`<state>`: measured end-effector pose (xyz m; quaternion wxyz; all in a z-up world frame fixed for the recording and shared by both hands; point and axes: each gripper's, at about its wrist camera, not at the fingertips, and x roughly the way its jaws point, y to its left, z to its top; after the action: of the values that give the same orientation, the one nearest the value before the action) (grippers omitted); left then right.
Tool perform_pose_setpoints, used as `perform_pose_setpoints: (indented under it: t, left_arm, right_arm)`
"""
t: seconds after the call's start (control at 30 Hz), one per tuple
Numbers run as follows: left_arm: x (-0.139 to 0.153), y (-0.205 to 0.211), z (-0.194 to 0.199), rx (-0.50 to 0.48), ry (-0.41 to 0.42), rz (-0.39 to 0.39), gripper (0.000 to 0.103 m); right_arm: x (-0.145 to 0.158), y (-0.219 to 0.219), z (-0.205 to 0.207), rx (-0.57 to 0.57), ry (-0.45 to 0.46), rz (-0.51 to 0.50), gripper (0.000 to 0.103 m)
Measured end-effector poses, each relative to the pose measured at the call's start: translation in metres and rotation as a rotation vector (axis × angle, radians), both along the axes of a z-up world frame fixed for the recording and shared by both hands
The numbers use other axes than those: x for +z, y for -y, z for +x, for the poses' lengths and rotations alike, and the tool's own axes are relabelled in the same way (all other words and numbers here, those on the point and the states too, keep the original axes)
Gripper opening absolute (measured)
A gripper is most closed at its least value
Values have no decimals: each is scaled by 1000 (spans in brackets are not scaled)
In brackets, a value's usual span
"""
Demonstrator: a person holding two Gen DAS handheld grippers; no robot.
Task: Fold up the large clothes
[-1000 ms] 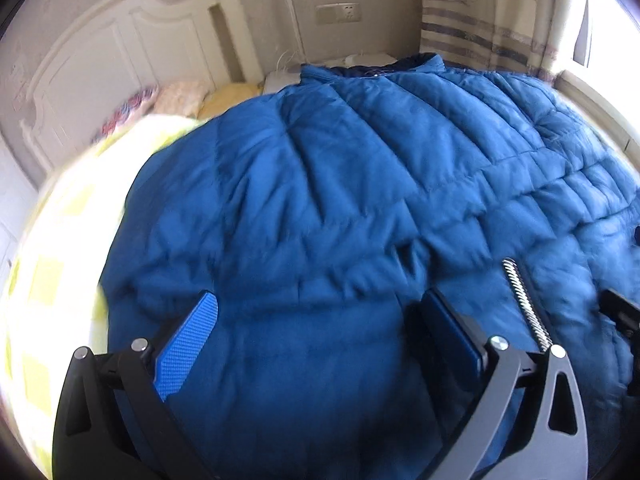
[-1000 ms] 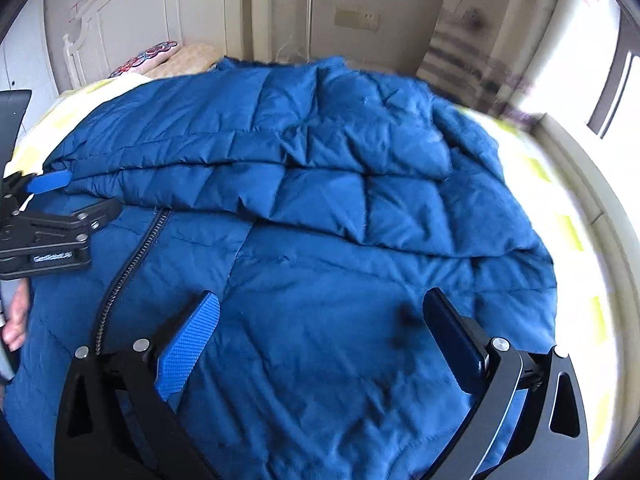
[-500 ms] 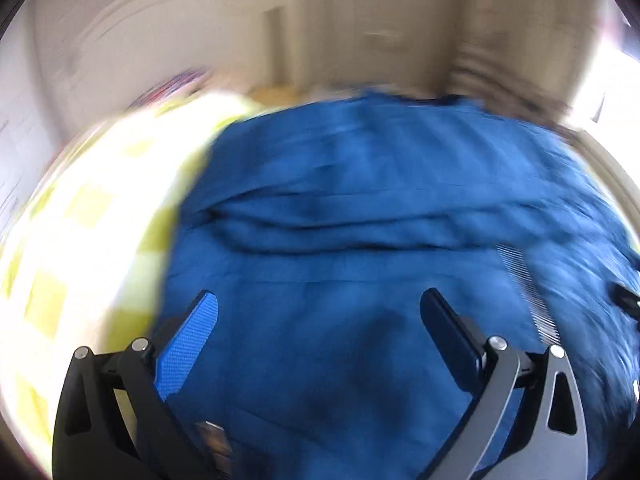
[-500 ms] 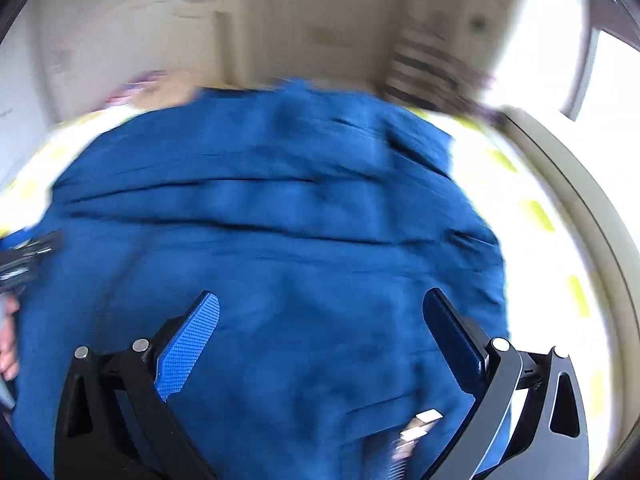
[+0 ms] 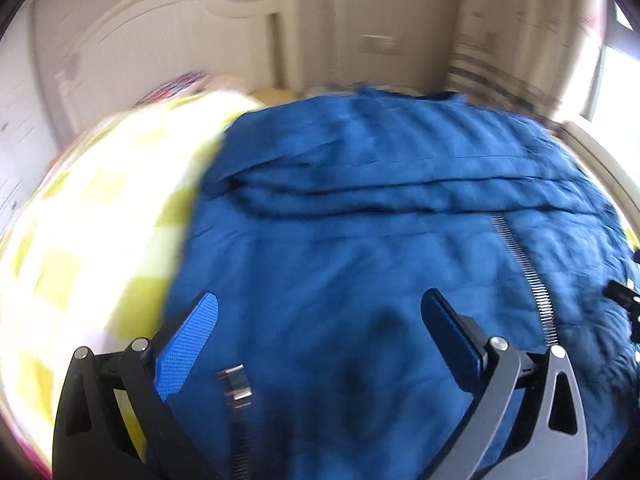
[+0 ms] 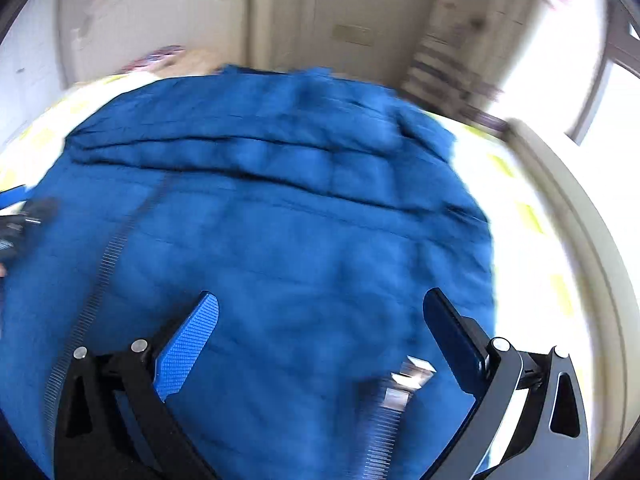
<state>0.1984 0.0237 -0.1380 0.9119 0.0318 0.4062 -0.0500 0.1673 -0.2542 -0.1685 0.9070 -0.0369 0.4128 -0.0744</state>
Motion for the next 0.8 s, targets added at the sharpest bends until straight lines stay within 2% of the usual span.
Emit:
perform_pose_setpoints:
  t: [0.03,0.1,0.17,0.23,0.27,0.3,0.37,0.4,0.47,0.5,0.57,0.63,0.7,0.8]
  left_arm:
    - [-3,-5,3,17,-42,-23,101]
    - [-11,-14,9,31,-98,-84,101]
    - [-8,-10,8,34,-82,-38,101]
    - [1,7,-7,11,-32,58,101]
    - [7,16,-15,-11,-18,62,101]
    - [14,25,-28,-73,-2,40,101]
    - [21,46,-54,-202,19,24,101]
    - [18,58,-69,-257,27,61,101]
    - [-2,83,-83,-332,11,188,101]
    - [-11,89,-87,-331,41,229,101]
    - [-11,89,-87,-327,44,204,101]
    - [-10,81,-79,-327,-7,140,101]
    - [-7,60,-83,-278,-29,90,101]
    - [3,33,-91,-203,20,58,101]
  right_arm:
    - [-10,13,-2,-30,-26,10,98]
    - [-18,28,3,-33,-36,130,98]
    - [-15,30,3,-58,-28,111,98]
    - [-6,16,-3,-50,-5,64,98]
    - [-1,10,-9,-14,17,77,98]
    - [6,-2,-17,51,44,93,98]
    - [11,-32,-27,169,55,58,98]
    - [8,-43,-32,210,47,38,98]
    - [-12,-66,-33,306,-24,7,98]
    - [-24,-71,-33,297,-40,-5,98]
    - [-26,-66,-31,270,-36,49,98]
    - [-24,-61,-28,267,-38,51,98]
    - [-18,-53,-30,238,-35,44,98]
    - [-4,-45,-57,183,14,29,98]
